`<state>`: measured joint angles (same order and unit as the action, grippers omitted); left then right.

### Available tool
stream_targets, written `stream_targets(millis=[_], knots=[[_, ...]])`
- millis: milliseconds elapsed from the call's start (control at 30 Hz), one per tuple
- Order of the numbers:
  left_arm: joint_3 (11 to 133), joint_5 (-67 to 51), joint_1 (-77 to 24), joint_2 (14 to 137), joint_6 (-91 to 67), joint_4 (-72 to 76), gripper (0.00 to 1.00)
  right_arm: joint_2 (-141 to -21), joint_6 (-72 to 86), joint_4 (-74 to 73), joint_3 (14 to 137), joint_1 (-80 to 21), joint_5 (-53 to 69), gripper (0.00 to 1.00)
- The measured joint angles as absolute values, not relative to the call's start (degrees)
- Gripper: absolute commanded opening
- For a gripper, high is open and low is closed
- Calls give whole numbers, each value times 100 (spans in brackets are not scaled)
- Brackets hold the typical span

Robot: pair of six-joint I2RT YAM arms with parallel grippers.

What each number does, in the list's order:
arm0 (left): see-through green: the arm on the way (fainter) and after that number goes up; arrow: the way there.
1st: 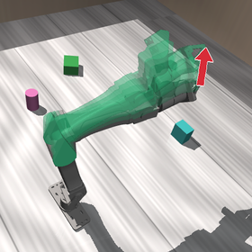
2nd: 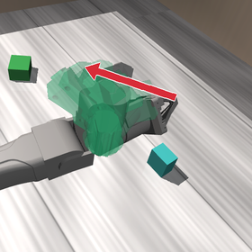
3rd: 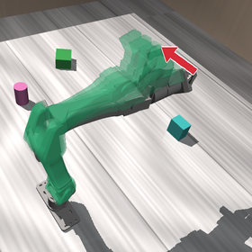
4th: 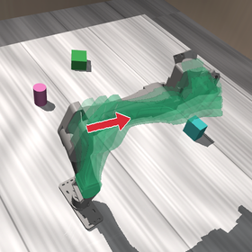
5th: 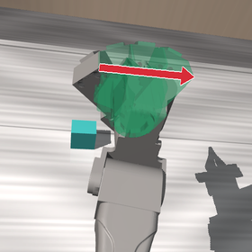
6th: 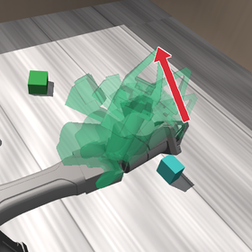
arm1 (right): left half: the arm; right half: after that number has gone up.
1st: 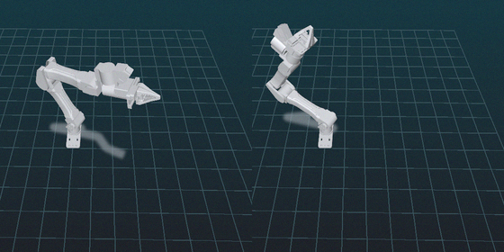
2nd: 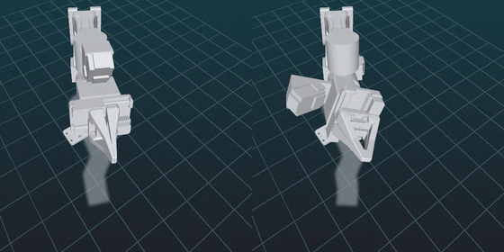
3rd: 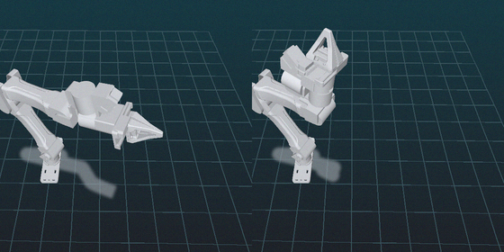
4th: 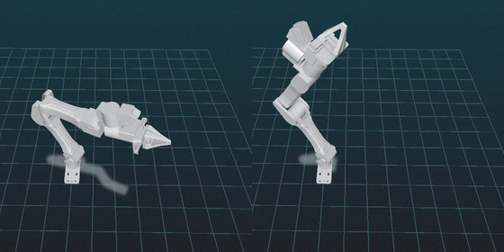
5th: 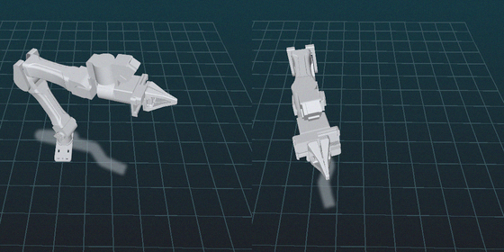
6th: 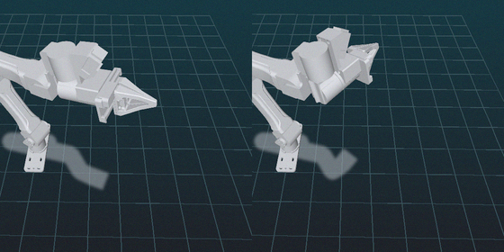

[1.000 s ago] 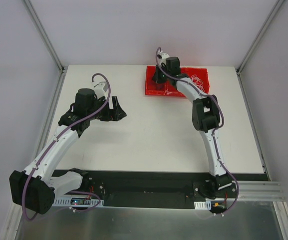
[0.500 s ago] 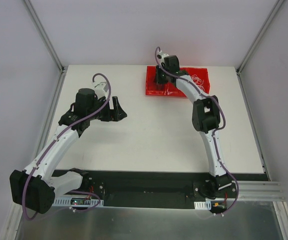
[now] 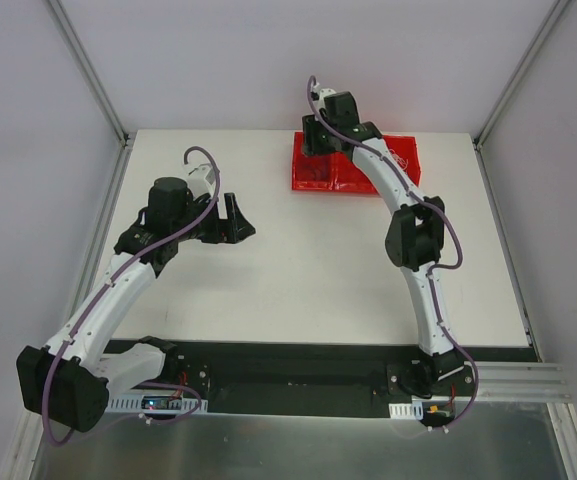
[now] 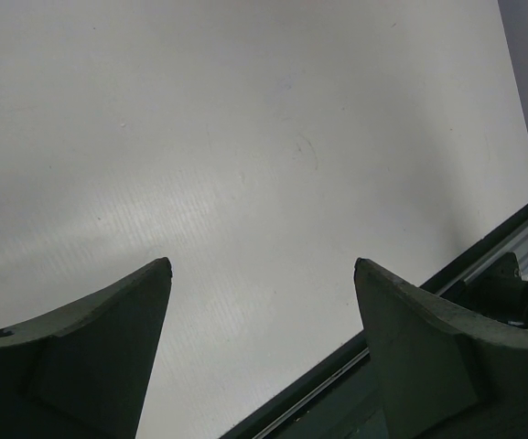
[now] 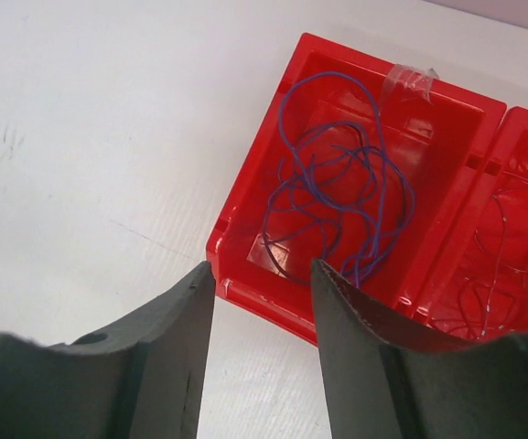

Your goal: Untangle the cables

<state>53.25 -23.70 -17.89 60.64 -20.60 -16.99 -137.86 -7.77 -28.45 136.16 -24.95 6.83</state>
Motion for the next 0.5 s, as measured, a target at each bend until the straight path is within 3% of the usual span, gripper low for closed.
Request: stream_targets(millis=[267, 367, 500], knots=[[5325, -2403, -1787, 6034, -2069, -1699, 84, -13618, -832, -3291, 13576, -2491, 552, 70], [5325, -2425, -1787, 6023, -2108, -1702, 86, -12895, -867, -3378, 12652, -2523, 316, 73], [5319, -2499, -1787, 5977, -2147, -1702, 88, -11067, -858, -3061, 10403, -2567, -78, 82]])
